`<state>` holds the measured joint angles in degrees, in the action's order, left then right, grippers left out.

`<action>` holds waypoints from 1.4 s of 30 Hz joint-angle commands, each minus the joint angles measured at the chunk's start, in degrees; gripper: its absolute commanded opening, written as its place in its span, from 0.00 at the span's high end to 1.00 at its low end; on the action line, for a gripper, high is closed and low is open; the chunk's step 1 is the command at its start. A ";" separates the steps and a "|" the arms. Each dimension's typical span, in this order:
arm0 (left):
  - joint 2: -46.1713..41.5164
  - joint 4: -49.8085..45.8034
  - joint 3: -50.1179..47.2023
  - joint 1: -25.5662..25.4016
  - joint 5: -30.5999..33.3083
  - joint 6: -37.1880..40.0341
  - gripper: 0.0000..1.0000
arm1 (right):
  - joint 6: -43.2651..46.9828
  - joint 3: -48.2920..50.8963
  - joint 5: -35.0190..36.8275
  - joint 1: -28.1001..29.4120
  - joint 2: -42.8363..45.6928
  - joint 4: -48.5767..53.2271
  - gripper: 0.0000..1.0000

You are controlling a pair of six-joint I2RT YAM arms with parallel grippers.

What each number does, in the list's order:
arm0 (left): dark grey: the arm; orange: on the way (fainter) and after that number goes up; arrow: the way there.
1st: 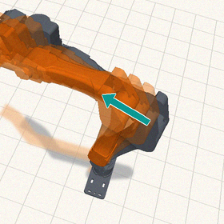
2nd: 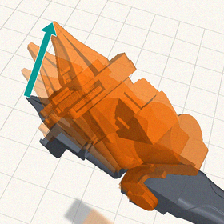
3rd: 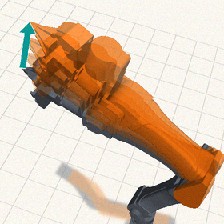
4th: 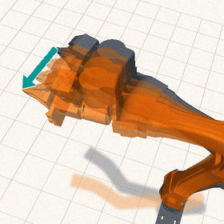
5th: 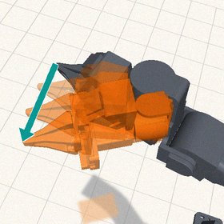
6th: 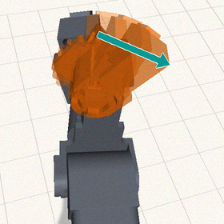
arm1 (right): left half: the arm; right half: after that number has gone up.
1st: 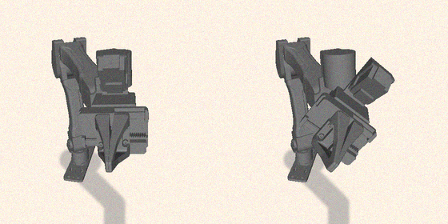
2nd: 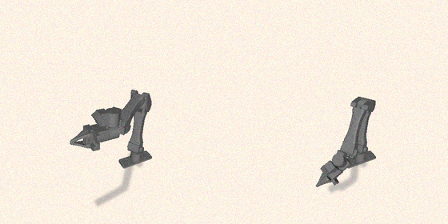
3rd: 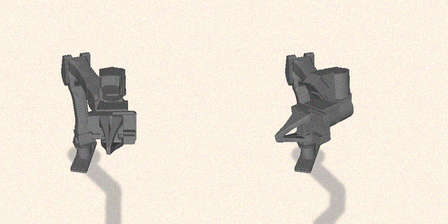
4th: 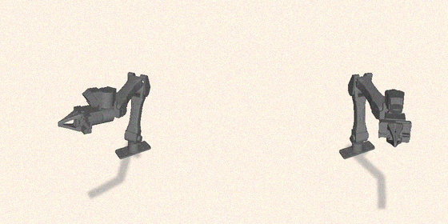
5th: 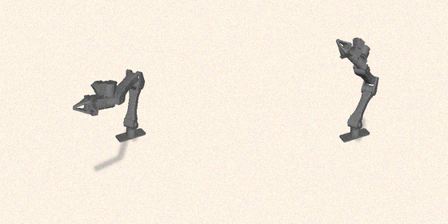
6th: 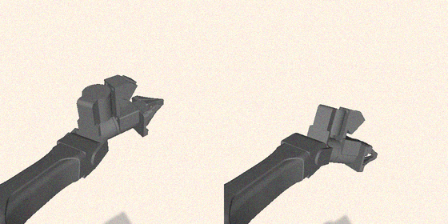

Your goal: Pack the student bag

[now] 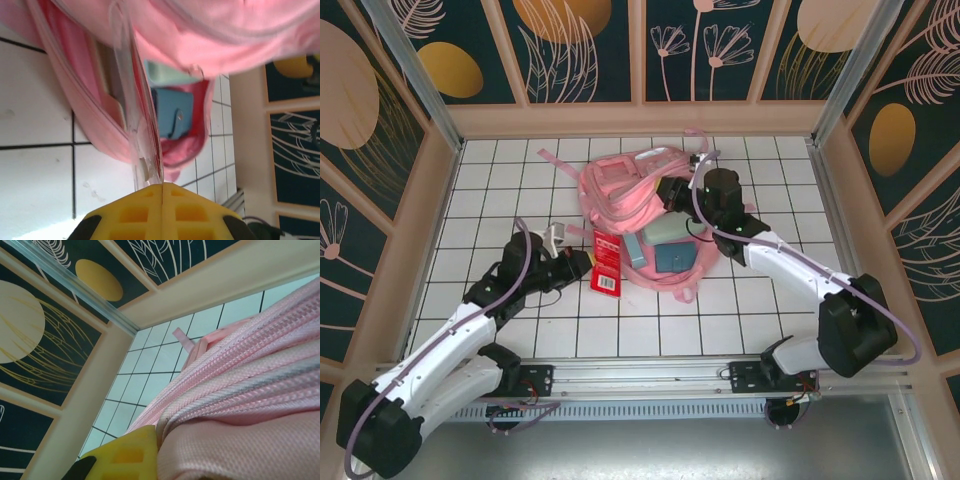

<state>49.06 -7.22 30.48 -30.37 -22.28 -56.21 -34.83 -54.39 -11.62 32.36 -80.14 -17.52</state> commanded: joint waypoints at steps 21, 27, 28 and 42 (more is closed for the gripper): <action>20.53 27.65 5.98 -15.17 8.69 -7.34 1.00 | 1.06 -4.73 2.04 1.12 -2.21 -2.52 1.00; 30.08 35.88 10.73 -15.23 12.72 -8.36 1.00 | 1.60 -3.08 1.77 1.30 0.17 -1.43 1.00; 31.65 36.33 11.74 -15.22 13.83 -8.25 1.00 | 1.61 -2.71 1.80 1.38 0.64 -1.22 1.00; 47.96 45.00 19.20 -14.00 31.96 -16.27 1.00 | 1.87 1.21 2.04 2.26 6.53 0.56 1.00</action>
<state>95.22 32.14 46.96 -45.76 2.48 -69.76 -34.81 -53.04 -8.80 33.63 -78.17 -12.84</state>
